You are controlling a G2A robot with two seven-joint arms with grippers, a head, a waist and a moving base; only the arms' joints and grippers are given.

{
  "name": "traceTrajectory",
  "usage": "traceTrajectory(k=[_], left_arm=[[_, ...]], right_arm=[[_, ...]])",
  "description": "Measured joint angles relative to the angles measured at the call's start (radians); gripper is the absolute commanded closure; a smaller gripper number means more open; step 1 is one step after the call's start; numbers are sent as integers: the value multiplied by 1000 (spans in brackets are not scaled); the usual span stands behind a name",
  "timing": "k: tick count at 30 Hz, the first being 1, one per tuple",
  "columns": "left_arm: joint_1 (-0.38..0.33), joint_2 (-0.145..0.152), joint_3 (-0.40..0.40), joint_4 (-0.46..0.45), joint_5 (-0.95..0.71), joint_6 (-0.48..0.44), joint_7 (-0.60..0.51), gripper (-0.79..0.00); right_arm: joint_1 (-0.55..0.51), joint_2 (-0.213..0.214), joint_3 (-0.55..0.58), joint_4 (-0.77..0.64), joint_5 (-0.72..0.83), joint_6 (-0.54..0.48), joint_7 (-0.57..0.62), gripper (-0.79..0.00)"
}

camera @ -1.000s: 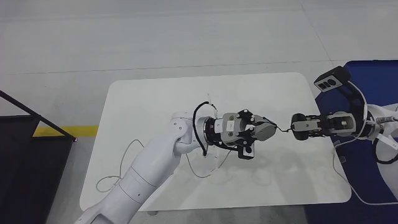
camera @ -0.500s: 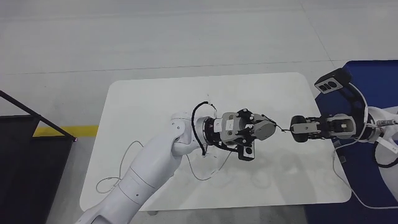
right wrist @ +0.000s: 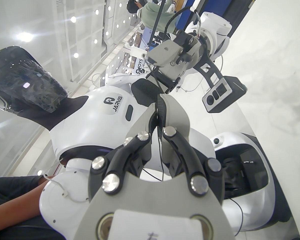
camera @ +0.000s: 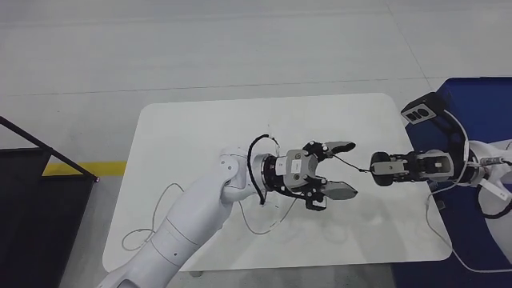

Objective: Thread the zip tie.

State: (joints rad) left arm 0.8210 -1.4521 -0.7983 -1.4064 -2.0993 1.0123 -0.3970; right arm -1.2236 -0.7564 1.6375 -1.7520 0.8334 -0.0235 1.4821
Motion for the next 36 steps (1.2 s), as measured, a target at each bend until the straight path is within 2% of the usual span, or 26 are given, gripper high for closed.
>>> traceTrajectory(k=[7,17,20,24,26,28,30,34,36], left_arm=[[17,4,-41,15,-5,0,-4,-785],[16,6,-45,1,10,-15,11,-785],[36,16,-58,-72,157,-134,131,-785],[54,32,-80,-193,408,-263,257,-785],[66,43,-86,-257,616,-340,276,-785],[69,45,-86,-265,763,-361,267,-785],[69,44,-86,-261,803,-347,266,-785],[68,44,-86,-261,685,-345,266,-785],[65,48,-83,-281,700,-365,285,-785]], right_arm=[[28,0,-1,44,53,115,-35,0],[28,-1,-2,44,66,129,-59,0],[30,-3,5,40,113,163,-95,0],[38,-4,12,40,161,211,-83,0],[40,-4,16,39,169,220,-83,0],[40,-3,16,39,168,220,-83,0],[40,-3,16,39,168,219,-83,0],[39,-3,16,39,168,219,-83,0],[39,-4,15,39,168,219,-84,0]])
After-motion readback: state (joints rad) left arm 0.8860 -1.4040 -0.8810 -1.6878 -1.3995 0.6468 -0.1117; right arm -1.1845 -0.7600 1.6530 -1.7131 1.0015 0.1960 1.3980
